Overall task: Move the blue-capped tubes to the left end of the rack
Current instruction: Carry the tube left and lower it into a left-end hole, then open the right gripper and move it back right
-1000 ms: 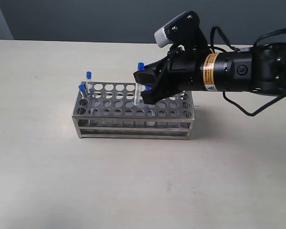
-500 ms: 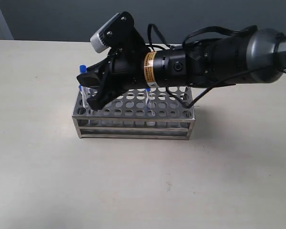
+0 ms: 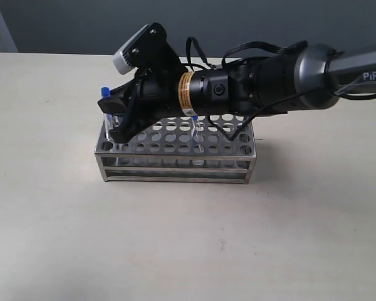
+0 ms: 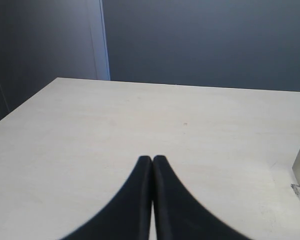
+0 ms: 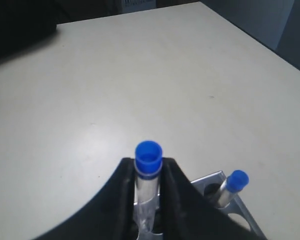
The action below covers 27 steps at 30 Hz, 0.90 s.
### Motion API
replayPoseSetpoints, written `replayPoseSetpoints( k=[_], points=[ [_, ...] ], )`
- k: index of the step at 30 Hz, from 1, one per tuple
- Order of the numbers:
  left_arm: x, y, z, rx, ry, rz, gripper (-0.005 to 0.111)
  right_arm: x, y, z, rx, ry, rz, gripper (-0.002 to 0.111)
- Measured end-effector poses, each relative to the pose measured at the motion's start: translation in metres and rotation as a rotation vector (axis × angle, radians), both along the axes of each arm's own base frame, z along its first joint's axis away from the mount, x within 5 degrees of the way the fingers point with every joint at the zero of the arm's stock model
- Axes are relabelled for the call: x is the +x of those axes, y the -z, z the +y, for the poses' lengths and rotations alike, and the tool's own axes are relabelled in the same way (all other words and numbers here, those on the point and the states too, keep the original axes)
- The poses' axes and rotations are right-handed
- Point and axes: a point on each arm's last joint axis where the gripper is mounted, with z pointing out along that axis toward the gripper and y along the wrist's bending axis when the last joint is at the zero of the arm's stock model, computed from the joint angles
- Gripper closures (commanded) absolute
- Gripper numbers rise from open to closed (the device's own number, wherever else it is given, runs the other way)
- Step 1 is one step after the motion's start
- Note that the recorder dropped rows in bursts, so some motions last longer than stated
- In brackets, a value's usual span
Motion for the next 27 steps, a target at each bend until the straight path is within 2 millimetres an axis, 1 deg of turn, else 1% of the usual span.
replayPoseSetpoints(
  k=[5,10,15,18,20,22,27],
  points=[
    [0.000,0.000,0.000,0.000,0.000,0.000,0.106,0.004,0.006,0.004,0.014,0.003,0.007,0.109],
    [0.000,0.000,0.000,0.000,0.000,0.000,0.106,0.011,0.025,0.007,-0.016,0.012,0.035,0.109],
    [0.000,0.000,0.000,0.000,0.000,0.000,0.106,0.015,0.036,0.011,-0.025,0.014,0.053,0.109],
    [0.000,0.000,0.000,0.000,0.000,0.000,0.106,0.015,0.041,0.011,-0.026,0.015,0.072,0.109],
    [0.000,0.000,0.000,0.000,0.000,0.000,0.106,0.015,0.041,0.011,-0.024,0.015,0.075,0.108],
    [0.000,0.000,0.000,0.000,0.000,0.000,0.106,0.015,0.041,0.011,-0.019,0.011,0.075,0.101],
    [0.000,0.000,0.000,0.000,0.000,0.000,0.106,0.014,0.041,0.012,-0.016,0.009,0.076,0.071]
  ],
)
